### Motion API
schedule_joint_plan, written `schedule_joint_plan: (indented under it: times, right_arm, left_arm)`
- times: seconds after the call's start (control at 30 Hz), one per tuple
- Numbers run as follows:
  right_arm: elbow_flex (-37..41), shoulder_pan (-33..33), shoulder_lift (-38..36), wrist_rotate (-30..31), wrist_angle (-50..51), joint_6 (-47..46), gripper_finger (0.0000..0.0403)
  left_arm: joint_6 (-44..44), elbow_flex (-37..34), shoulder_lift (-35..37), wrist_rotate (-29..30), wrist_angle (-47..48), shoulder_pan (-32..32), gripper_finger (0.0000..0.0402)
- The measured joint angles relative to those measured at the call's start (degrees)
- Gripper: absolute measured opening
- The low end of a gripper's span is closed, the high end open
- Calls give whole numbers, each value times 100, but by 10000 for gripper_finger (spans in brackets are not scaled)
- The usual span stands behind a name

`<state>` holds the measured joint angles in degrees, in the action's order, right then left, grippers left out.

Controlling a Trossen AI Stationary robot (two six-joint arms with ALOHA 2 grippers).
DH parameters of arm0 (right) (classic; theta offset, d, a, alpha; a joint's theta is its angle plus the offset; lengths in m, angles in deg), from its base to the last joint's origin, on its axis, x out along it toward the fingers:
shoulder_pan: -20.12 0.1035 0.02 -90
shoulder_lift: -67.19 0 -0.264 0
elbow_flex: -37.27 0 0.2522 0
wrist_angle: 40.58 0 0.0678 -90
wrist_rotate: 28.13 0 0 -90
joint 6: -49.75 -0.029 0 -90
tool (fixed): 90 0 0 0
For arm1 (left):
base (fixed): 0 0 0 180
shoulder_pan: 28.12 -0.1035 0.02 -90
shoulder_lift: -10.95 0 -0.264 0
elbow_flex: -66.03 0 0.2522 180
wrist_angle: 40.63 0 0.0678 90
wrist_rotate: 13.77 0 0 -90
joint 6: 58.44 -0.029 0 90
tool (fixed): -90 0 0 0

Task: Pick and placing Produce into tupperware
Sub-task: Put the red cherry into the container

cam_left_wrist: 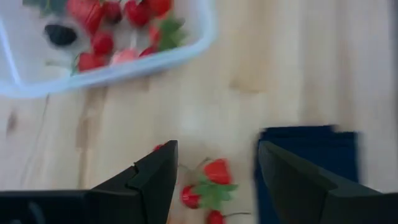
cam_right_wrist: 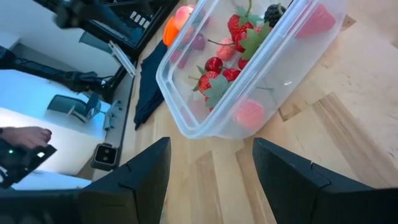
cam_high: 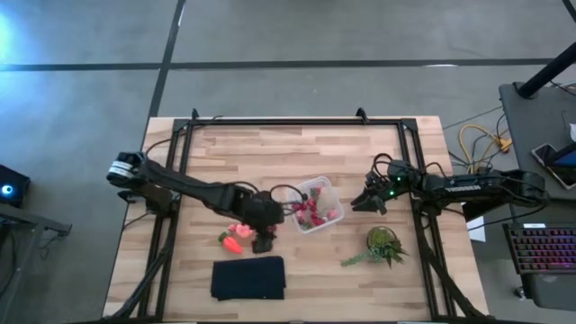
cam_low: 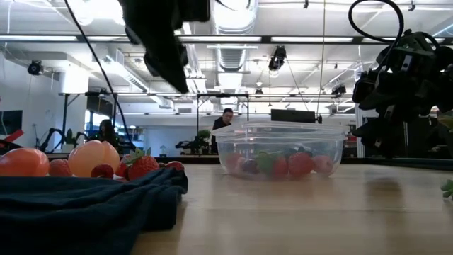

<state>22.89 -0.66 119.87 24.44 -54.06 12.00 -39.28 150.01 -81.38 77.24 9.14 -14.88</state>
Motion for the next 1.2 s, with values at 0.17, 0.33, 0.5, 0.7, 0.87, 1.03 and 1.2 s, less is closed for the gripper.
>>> schedule_joint_plan:
  times: [0.17,0.33,0.5,0.7,0.87,1.03,1.2]
  right_arm:
    - [0,0,0,3,4,27,219]
    - [0,0,0,2,2,8,219]
    - [0,0,0,2,2,-14,219]
    - [0,0,0,4,3,33,219]
    - [0,0,0,7,7,104,219]
    - [0,0,0,7,5,166,219]
    - [0,0,0,7,9,226,219]
  left_arm:
    - [713,-24,-566,282,121,-27,210]
    - [824,-26,-1047,368,120,-29,210]
    - [894,-39,-1134,552,88,-31,210]
    - [907,-317,-1102,595,-113,-46,204]
    - [903,-391,-1108,569,-308,-49,178]
    - [901,-395,-1153,537,-537,-50,151]
    - [905,-396,-1242,510,-557,-49,139]
